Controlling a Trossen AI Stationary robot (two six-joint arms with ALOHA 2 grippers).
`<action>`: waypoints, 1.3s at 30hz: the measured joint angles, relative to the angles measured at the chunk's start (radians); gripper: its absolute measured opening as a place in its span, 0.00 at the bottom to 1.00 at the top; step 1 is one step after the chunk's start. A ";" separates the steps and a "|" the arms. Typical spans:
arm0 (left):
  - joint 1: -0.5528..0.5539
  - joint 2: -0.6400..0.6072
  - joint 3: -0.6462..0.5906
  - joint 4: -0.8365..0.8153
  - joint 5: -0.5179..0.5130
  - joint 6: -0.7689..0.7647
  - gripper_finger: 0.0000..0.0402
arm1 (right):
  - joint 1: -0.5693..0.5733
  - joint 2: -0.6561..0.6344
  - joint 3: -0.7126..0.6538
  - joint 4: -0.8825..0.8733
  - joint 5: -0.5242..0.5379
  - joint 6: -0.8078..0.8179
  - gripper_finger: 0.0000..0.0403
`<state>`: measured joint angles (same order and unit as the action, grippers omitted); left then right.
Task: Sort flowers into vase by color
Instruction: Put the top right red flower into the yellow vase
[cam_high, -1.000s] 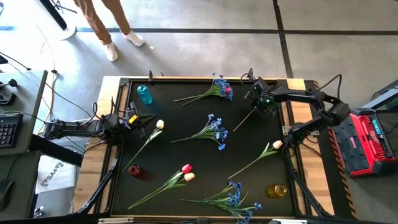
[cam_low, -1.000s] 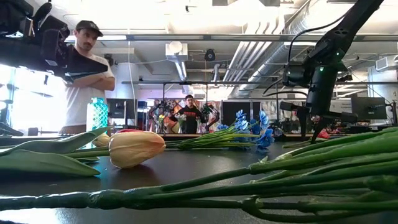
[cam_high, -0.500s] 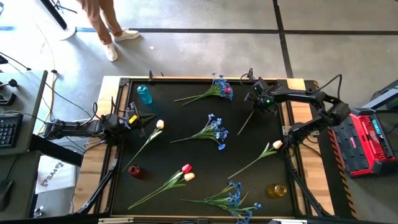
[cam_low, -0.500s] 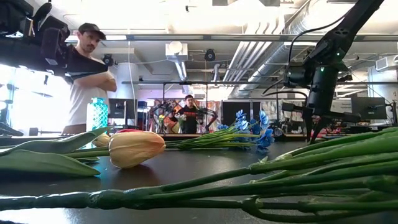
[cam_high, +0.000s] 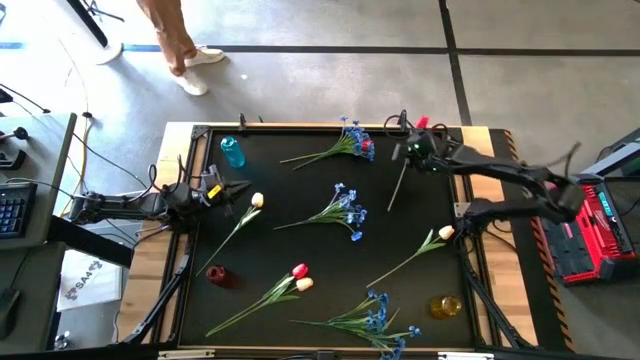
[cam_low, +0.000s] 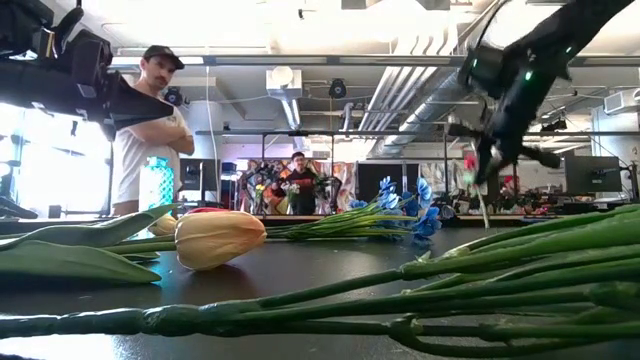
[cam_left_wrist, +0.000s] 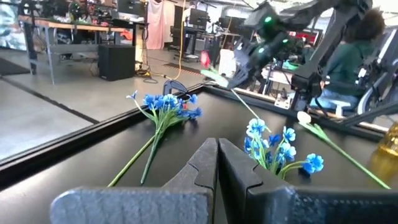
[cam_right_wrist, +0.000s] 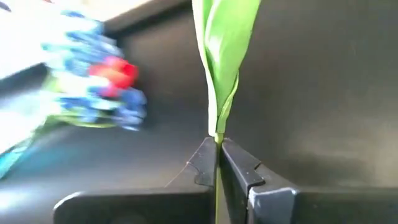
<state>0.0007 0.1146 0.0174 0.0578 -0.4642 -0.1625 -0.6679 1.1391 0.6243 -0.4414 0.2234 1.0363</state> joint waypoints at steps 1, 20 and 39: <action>0.000 0.000 0.000 0.000 0.000 -0.013 0.00 | 0.025 -0.027 0.000 0.022 0.028 -0.028 0.00; 0.000 0.094 0.028 0.149 0.064 -0.088 0.06 | 0.876 -0.149 -0.018 0.540 0.674 -0.728 0.00; 0.000 0.253 0.045 0.254 0.048 -0.078 0.07 | 1.469 -0.234 0.005 0.532 1.022 -0.707 0.00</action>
<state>0.0006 0.3681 0.0620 0.3120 -0.4163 -0.2407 0.8011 0.9054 0.6296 0.0902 1.2449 0.3289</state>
